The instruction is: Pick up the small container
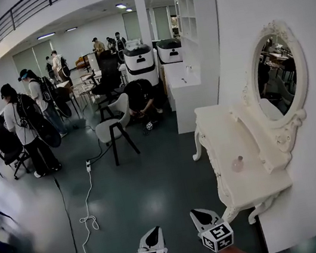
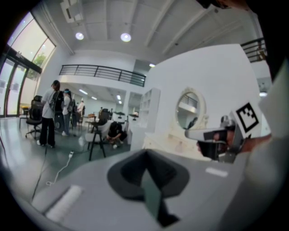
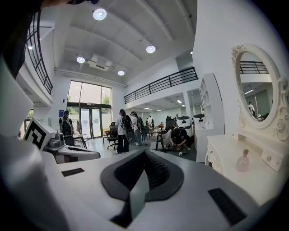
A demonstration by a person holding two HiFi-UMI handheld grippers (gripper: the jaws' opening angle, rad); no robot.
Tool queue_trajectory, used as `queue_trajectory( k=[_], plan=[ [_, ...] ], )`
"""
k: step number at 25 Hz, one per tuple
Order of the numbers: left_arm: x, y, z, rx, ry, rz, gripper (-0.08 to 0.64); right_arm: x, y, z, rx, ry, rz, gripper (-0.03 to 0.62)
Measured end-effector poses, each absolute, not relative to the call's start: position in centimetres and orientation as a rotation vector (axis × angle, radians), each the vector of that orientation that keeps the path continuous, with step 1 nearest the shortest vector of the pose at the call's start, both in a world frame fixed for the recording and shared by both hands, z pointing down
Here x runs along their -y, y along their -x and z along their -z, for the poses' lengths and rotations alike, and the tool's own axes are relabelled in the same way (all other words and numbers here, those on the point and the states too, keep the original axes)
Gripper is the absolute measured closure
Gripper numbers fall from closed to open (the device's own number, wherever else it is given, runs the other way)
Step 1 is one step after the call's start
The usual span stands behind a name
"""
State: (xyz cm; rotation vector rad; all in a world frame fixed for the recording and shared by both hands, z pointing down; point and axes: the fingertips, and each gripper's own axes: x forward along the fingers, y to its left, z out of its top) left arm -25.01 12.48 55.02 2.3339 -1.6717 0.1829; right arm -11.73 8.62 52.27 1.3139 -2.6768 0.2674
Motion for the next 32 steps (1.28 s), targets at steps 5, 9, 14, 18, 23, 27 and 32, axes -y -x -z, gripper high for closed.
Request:
queue_trajectory(
  k=[5,9,14,18,23,27,32],
  plan=[
    [-10.7,23.5,-55.2,1.689,-2.308,-0.183,0.554,-6.8,10.2,-52.6,2.691,-1.272,-0.280,0.586],
    [-9.3,23.1,-55.4,1.692,-2.291,-0.207,0.552,-5.4,9.4,-52.5,2.695,-1.279,-0.283,0.586],
    [-6.7,22.7,-56.1,1.667,-2.292,-0.178,0.552,-2.7,9.0,-52.9,2.689,-1.295,-0.293,0.586],
    [-3.8,22.5,-55.9,1.619,-2.364,-0.140,0.554,0.2,9.6,-53.9,2.668,-1.323,-0.290,0.586],
    [0.4,22.9,-54.8,1.581,-2.552,-0.262,0.554,4.3,11.7,-53.8,2.648,-1.369,-0.263,0.586],
    [4.0,23.7,-54.1,1.518,-2.590,-0.230,0.554,7.6,13.8,-53.2,2.623,-1.411,-0.229,0.586],
    [6.5,25.1,-53.8,1.435,-2.632,-0.213,0.552,9.6,16.7,-53.2,2.592,-1.407,-0.207,0.586]
  ],
)
